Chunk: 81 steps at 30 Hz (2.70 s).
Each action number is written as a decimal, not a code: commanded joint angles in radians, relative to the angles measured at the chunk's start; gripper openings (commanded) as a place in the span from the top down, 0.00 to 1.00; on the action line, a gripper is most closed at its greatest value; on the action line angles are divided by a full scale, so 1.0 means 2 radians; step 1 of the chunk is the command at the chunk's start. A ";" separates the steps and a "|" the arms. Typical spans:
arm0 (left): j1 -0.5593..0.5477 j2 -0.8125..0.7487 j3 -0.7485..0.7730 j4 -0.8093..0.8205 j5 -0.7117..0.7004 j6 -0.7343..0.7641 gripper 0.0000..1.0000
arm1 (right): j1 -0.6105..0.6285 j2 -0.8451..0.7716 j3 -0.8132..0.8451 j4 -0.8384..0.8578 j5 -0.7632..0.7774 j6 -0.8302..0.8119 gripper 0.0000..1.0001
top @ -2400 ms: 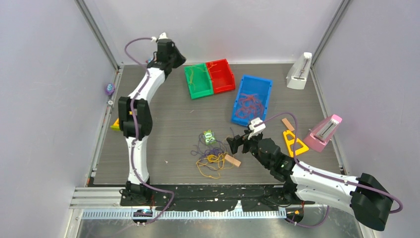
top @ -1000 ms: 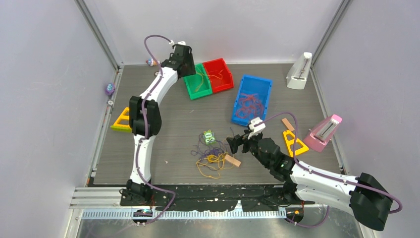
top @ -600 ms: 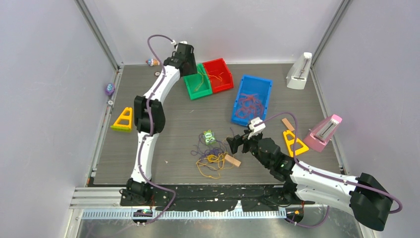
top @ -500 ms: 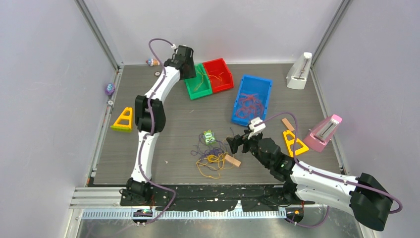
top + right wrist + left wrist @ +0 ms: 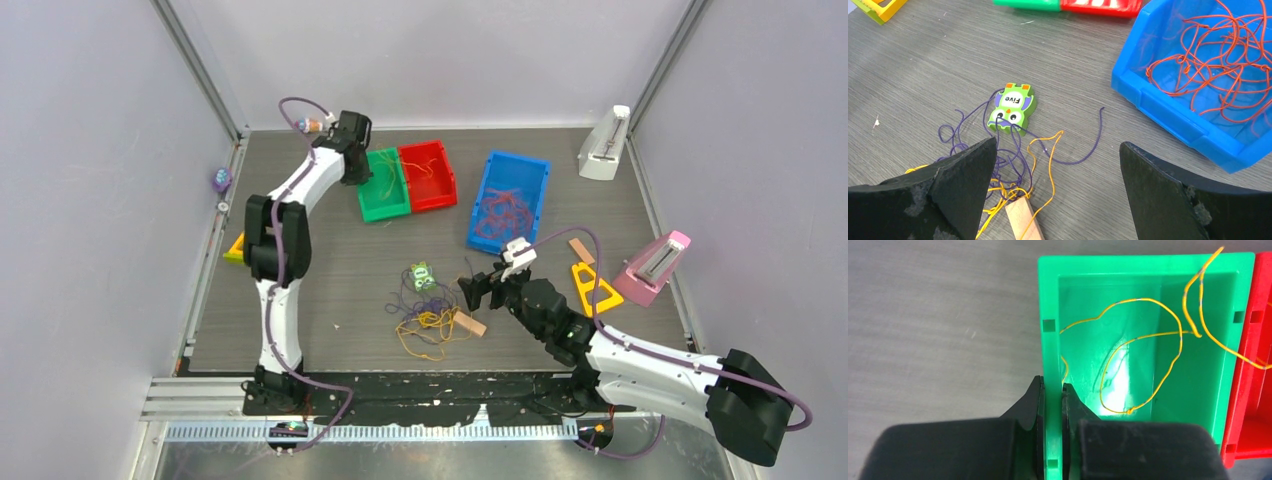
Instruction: Untangle the cables
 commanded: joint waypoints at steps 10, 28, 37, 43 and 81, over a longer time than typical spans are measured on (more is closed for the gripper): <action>-0.001 -0.315 -0.430 0.178 -0.040 -0.090 1.00 | -0.026 0.090 0.166 -0.120 -0.048 0.027 0.01; 0.002 -0.422 -0.493 0.167 -0.031 -0.041 0.47 | -0.078 0.498 0.652 -0.367 -0.142 -0.187 0.38; 0.025 -0.485 -0.509 0.145 0.036 -0.034 0.47 | -0.092 0.617 0.785 -0.435 -0.156 -0.290 0.40; 0.042 -0.545 -0.571 0.167 0.085 -0.045 0.47 | -0.093 0.663 0.832 -0.454 -0.196 -0.313 0.37; 0.053 -0.657 -0.704 0.226 0.082 -0.066 0.57 | -0.003 0.680 1.009 -0.567 -0.188 -0.251 0.95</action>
